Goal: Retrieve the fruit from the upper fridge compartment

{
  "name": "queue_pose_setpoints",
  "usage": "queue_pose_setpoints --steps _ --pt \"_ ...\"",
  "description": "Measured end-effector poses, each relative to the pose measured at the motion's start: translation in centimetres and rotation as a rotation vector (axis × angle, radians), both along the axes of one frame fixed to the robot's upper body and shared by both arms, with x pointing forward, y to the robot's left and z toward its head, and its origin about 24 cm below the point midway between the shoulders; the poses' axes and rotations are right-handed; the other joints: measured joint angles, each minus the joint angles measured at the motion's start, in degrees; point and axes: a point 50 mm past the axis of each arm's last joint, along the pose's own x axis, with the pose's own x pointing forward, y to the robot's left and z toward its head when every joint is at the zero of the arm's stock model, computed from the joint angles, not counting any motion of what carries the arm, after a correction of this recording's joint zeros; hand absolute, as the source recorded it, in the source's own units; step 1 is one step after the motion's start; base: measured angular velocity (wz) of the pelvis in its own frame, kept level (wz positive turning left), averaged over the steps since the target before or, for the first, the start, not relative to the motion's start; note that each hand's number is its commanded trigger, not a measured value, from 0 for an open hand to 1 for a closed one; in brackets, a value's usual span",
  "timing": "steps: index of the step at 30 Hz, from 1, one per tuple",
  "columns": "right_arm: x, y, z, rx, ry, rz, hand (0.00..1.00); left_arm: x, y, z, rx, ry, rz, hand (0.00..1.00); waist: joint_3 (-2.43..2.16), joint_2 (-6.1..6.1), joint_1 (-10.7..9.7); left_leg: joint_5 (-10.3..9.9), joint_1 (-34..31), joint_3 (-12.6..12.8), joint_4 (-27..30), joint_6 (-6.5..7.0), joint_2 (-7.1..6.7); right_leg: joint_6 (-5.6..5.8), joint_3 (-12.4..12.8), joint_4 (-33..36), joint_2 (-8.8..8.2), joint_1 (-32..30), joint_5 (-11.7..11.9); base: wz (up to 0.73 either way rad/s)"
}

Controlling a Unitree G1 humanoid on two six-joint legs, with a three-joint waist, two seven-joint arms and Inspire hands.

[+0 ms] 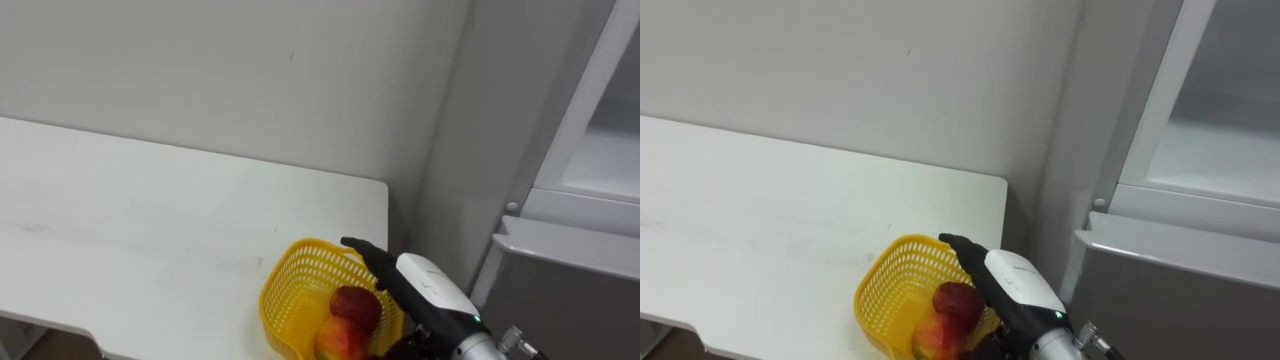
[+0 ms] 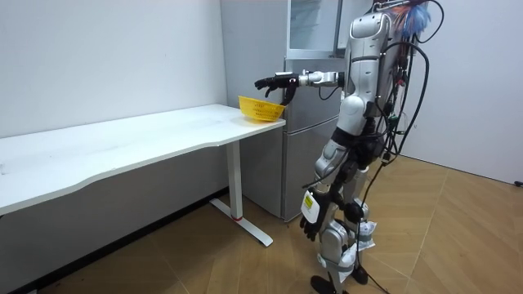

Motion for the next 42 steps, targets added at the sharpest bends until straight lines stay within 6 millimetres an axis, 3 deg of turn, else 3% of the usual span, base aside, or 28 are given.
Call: queue_pose_setpoints --steps 13,18,23,25,36,42 --pt "0.3 0.3 0.6 0.011 -0.023 0.003 0.0 0.7 0.1 0.1 0.003 -0.022 0.011 0.0 -0.13 -0.64 0.08 -0.07 -0.09 0.02 0.32 0.08 0.01 0.0 0.17 0.07 0.03 -0.04 0.0 0.0" --pt "0.0 1.5 3.3 0.093 -0.115 0.053 0.0 0.6 0.2 0.1 0.006 -0.021 0.019 0.0 0.07 -0.19 -0.15 -0.07 -0.05 -0.01 0.48 0.08 0.06 -0.01 0.07 0.13 0.06 0.05 0.03 0.0" --pt "-1.0 2.7 6.0 0.196 -0.201 0.129 0.0 0.1 0.0 0.0 0.002 -0.011 0.019 0.0 -0.1 0.4 -0.33 -0.09 0.23 0.02 0.41 0.1 0.04 0.03 0.11 0.18 0.02 0.28 0.06 0.0" --pt "-1.3 3.0 6.6 0.245 -0.209 0.149 0.0 -0.2 0.0 0.0 0.002 -0.003 0.021 0.0 0.09 0.82 -0.65 -0.09 0.96 0.08 0.22 0.11 0.03 0.06 0.27 0.14 0.03 0.82 0.08 0.0" --pt "-2.4 3.9 7.8 0.288 -0.215 0.23 0.0 -1.0 -0.3 -0.2 -0.003 0.016 0.03 0.0 -0.71 1.94 -2.93 -0.15 1.23 0.93 -0.05 0.21 0.1 0.08 1.2 0.75 0.05 0.85 0.1 -0.02" --pt "-3.2 4.1 8.5 0.385 -0.2 0.281 0.0 -1.1 -0.8 -0.4 -0.003 0.007 0.041 0.0 -0.87 2.38 -4.43 -0.15 1.49 0.96 -0.14 0.22 0.18 0.09 2.09 0.93 0.2 0.83 0.11 -0.01"
